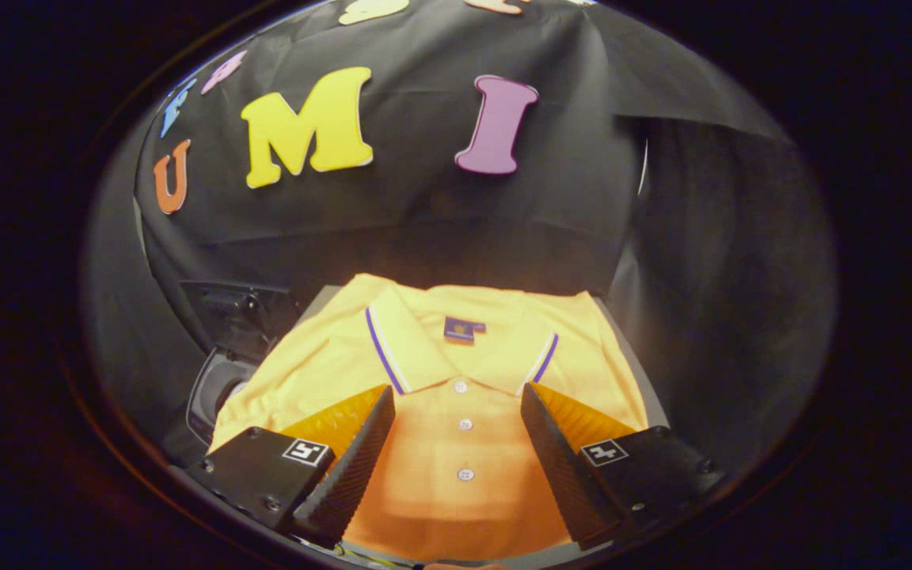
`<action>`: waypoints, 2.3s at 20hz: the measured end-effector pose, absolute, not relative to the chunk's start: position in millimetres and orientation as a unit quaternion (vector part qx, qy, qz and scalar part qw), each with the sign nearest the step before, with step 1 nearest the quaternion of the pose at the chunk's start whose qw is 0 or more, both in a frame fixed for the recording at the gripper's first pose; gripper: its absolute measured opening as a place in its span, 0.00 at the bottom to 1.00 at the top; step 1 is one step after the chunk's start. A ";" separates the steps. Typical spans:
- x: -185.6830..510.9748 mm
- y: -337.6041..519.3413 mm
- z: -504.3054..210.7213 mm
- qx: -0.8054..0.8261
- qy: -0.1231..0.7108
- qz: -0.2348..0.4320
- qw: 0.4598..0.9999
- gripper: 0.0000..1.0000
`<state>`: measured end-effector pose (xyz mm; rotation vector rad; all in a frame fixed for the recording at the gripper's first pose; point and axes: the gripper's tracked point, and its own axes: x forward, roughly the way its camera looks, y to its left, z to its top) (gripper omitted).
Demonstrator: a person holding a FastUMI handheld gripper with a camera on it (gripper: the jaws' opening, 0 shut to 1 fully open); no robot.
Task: Put the clothes into the washing machine and then close the washing machine lid.
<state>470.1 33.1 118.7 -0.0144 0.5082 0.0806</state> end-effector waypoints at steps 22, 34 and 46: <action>477.1 37.6 95.9 -0.010 0.217 0.048 0.975 0.37; 443.3 55.7 152.5 0.044 0.165 0.042 0.984 0.11; 353.5 146.2 278.6 0.045 0.044 0.073 0.995 0.10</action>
